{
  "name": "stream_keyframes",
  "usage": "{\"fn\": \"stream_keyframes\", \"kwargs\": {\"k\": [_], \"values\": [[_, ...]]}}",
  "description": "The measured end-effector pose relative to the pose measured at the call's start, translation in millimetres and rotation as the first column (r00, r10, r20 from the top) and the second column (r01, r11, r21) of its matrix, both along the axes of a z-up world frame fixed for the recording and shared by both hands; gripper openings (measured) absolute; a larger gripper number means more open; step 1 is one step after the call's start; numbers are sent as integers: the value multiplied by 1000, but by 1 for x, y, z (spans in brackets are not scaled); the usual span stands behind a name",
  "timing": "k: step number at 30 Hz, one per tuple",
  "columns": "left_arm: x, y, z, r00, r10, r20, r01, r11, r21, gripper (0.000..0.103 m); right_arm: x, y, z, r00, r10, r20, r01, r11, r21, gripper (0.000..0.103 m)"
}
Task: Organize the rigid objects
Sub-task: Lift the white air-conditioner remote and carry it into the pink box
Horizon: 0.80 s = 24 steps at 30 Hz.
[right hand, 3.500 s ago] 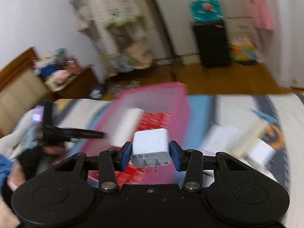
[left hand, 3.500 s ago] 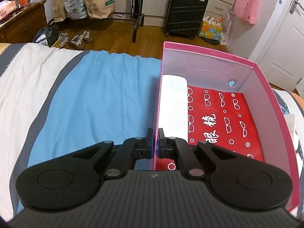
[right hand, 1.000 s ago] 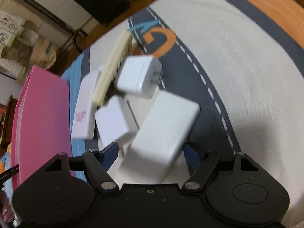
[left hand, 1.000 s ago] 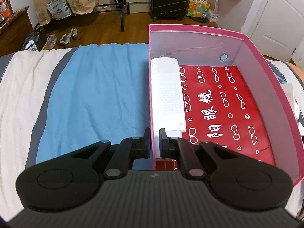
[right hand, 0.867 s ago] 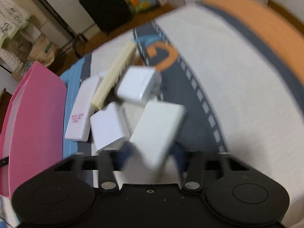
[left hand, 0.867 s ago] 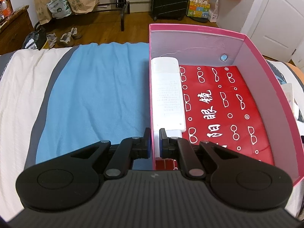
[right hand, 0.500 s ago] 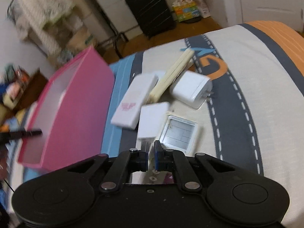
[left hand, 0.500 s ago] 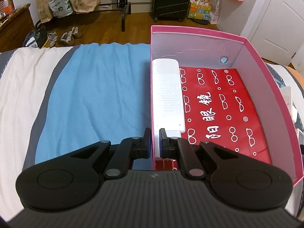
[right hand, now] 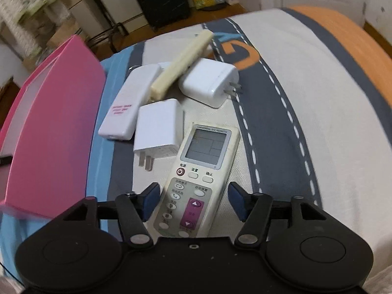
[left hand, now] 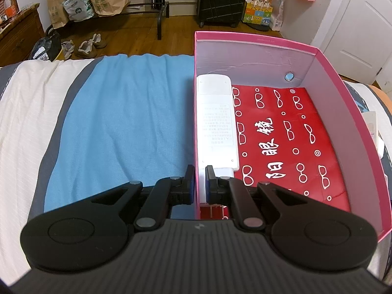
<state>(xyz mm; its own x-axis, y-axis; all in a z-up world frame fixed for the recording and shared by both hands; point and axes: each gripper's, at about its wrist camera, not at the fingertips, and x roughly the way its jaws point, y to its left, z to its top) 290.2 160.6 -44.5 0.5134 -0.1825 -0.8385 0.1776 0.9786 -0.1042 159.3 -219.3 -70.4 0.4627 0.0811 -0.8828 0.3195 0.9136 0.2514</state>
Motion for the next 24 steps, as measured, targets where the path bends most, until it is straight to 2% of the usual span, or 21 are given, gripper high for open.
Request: {"fn": "stream_keyframes", "kwargs": {"k": [3,5,9,13,18,24], "values": [[1,-2,-3,1000,4,-4,-4,1000,9,7,16,13,-5,998,60,-7,-60,992,-111,74],[1,-3,-5,1000,9,-14,-9,1000,7,7,11,22,-3,995,95,8,-92,979,-181,70],[0,0,-2,1000,18,0,-18,1000,-9,7,-4,16,7,994,98,38,-90,979,-184,61],[-1,1,-1,1000,21,5,-21,1000,-16,7,-26,16,32,983,100,154,-70,980,-188,60],[-2,0,1,1000,22,14,-22,1000,-16,7,-50,31,53,955,126,270,-66,973,-219,60],[-3,0,3,1000,19,20,-18,1000,-9,6,-60,51,86,904,190,384,-91,961,-261,58]]}}
